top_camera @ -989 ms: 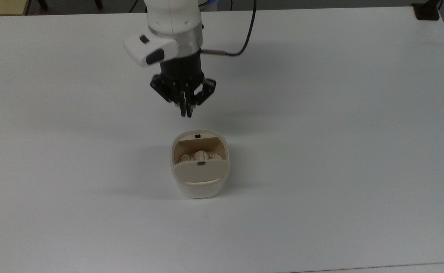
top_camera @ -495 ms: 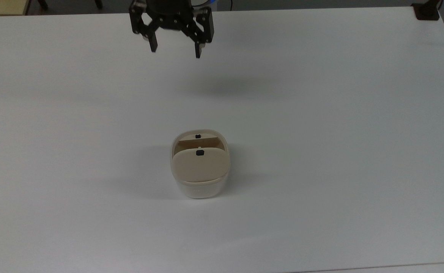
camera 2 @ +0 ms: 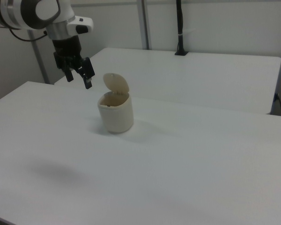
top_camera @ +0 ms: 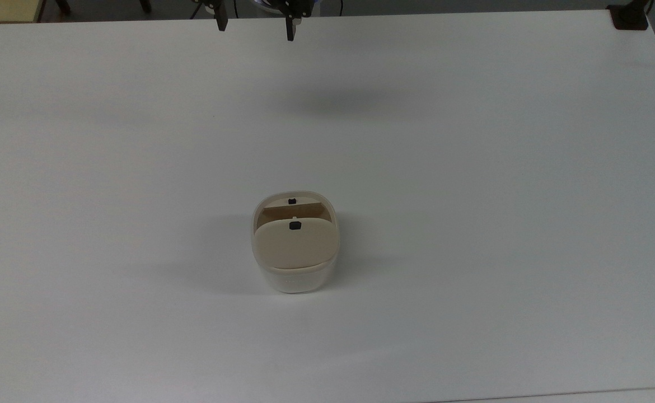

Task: Open the trash bin
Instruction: 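Lift the gripper up and away from the opened bin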

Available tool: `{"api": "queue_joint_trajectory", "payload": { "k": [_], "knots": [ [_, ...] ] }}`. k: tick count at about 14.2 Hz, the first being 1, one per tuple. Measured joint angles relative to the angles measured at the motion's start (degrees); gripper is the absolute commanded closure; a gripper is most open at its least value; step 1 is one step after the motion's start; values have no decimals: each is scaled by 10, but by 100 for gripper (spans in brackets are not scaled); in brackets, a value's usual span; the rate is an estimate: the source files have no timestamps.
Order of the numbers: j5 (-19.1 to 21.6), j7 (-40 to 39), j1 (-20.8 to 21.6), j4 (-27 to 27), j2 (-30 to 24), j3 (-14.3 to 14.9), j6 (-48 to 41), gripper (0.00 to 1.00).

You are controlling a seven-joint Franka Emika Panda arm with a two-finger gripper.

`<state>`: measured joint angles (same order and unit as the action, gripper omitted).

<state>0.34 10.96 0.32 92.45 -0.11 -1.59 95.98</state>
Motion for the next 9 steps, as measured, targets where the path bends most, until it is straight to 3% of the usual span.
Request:
{"api": "queue_joint_trajectory", "payload": {
  "k": [4,9],
  "knots": [
    [0,-53,24,1,0,29,0,0],
    [0,-72,25,1,0,34,21,0]
  ]
}}
